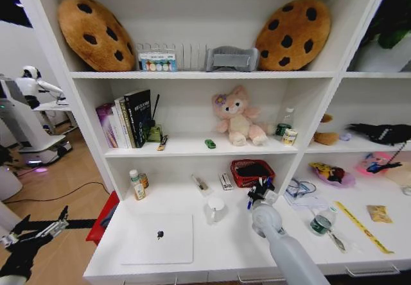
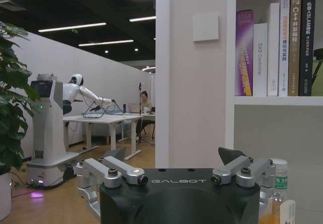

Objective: Organize the objects on the table.

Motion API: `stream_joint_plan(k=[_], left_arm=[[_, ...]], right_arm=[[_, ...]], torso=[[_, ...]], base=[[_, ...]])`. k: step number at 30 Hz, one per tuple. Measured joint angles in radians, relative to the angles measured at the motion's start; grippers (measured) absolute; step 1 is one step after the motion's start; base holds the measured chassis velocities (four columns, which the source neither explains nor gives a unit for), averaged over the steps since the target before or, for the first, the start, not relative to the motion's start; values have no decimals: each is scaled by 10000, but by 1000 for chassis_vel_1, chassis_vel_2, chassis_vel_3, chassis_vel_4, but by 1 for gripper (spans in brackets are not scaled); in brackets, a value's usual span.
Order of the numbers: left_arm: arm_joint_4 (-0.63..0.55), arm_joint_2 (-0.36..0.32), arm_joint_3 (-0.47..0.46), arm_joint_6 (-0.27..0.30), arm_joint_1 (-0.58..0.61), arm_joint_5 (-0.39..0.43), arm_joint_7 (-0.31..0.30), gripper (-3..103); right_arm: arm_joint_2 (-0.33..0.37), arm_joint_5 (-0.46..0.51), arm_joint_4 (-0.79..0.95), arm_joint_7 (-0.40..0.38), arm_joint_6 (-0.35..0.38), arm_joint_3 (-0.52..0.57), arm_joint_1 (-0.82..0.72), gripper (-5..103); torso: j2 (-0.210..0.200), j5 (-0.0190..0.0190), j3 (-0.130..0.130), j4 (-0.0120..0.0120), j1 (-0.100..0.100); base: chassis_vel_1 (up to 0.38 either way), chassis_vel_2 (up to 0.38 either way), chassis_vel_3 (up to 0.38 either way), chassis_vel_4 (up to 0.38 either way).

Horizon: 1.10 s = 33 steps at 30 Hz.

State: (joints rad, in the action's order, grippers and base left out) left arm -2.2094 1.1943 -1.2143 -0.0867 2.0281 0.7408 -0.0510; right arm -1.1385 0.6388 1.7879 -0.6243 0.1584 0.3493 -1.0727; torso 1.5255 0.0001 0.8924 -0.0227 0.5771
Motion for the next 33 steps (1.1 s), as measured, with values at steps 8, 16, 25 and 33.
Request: stream_joint_plan(k=[8,16,25,33], left_arm=[[0,1,0,0,0,0,0,100],[0,0,0,0,0,0,-1,100],[0,0,0,0,0,0,-1,100],[0,0,0,0,0,0,-1,100]], right_arm=[[399,-2026,-531,1299,-1564,243,497,12],[460,-3206,-1955,1997,-2678,349,686,12],[123,-3233,-3164,2413,-3081,295,872,12],[-110,-3166,-3617,2472,-3154,226,897,8]], torso=[[1,1,0,1,0],[2,-1,0,-1,-2],[2,-2,0,1,-1],[2,-2,0,1,-2]], base=[[0,0,0,0],[0,0,0,0],[0,0,0,0],[0,0,0,0]])
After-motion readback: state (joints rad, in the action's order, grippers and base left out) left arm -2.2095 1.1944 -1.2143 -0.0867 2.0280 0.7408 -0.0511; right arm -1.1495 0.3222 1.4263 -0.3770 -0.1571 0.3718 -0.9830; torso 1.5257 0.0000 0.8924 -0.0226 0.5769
